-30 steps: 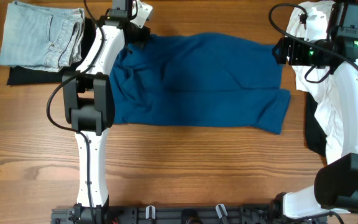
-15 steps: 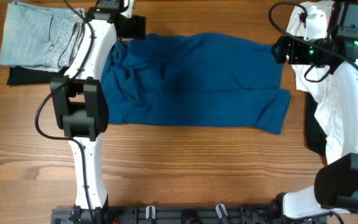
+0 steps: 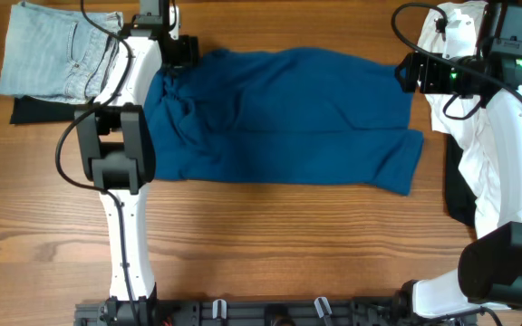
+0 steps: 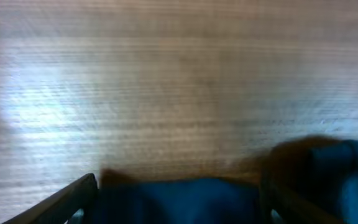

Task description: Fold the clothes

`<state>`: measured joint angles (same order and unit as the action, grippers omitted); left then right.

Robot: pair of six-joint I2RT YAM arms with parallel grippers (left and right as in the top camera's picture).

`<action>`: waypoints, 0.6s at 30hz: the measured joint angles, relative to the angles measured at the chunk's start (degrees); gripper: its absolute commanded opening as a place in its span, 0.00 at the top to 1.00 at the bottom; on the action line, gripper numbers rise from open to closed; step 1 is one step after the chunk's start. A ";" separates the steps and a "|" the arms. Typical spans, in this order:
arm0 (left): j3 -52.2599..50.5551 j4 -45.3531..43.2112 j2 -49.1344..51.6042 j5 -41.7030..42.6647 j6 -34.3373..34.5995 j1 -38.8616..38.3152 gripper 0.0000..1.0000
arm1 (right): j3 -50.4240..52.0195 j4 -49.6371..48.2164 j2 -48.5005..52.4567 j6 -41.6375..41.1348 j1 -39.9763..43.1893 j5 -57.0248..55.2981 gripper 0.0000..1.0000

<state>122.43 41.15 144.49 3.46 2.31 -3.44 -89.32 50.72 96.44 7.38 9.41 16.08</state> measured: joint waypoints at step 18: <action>1.90 2.56 0.26 -11.93 -4.66 -5.18 0.96 | 0.00 -0.44 0.00 0.00 0.00 0.02 0.05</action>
<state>124.33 43.70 144.75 -8.47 -2.35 -8.62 -89.32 50.28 96.44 7.38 9.41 16.10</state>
